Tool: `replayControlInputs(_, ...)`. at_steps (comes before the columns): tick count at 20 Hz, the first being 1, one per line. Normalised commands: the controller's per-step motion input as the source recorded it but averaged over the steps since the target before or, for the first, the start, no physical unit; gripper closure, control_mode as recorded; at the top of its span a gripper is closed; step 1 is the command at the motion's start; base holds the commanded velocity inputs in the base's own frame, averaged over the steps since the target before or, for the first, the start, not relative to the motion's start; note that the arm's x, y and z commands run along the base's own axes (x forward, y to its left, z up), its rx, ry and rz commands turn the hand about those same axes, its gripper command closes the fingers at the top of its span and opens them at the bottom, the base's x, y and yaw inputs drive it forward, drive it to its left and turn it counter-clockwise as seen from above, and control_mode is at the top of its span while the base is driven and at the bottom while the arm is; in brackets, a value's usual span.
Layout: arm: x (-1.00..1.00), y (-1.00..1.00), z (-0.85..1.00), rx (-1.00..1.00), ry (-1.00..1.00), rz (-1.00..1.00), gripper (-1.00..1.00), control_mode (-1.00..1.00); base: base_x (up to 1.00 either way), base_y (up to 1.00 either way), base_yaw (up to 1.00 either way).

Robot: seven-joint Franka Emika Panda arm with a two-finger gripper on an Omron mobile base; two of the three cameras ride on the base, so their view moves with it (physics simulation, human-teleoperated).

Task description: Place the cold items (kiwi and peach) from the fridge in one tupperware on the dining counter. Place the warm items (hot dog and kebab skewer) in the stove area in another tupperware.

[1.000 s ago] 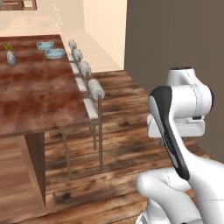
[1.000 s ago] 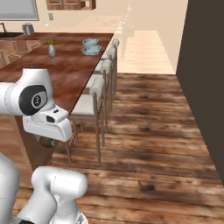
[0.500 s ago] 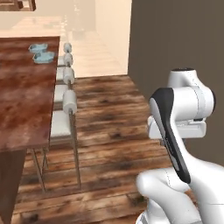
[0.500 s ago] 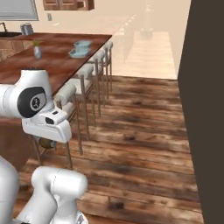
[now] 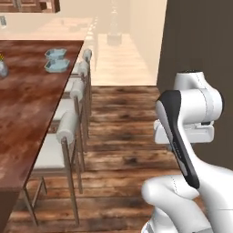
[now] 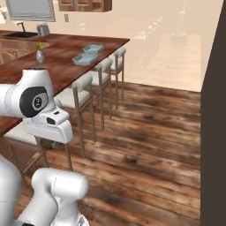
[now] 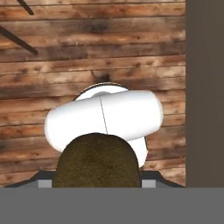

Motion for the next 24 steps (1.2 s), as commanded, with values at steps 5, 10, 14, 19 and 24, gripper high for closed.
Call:
replayControlInputs(5,0.00,0.00,0.00,0.00,0.00,0.00,1.00,1.00,1.00,-0.65,0.33)
replayControlInputs(10,0.00,0.00,0.00,0.00,0.00,0.00,1.00,1.00,1.00,-0.82,0.41)
replayControlInputs(14,0.00,0.00,0.00,0.00,0.00,0.00,1.00,1.00,0.95,-0.85,0.53)
replayControlInputs(19,0.00,0.00,0.00,0.00,0.00,0.00,1.00,1.00,0.92,-0.86,0.54)
replayControlInputs(24,0.00,0.00,0.00,0.00,0.00,0.00,1.00,1.00,0.60,-0.93,0.64)
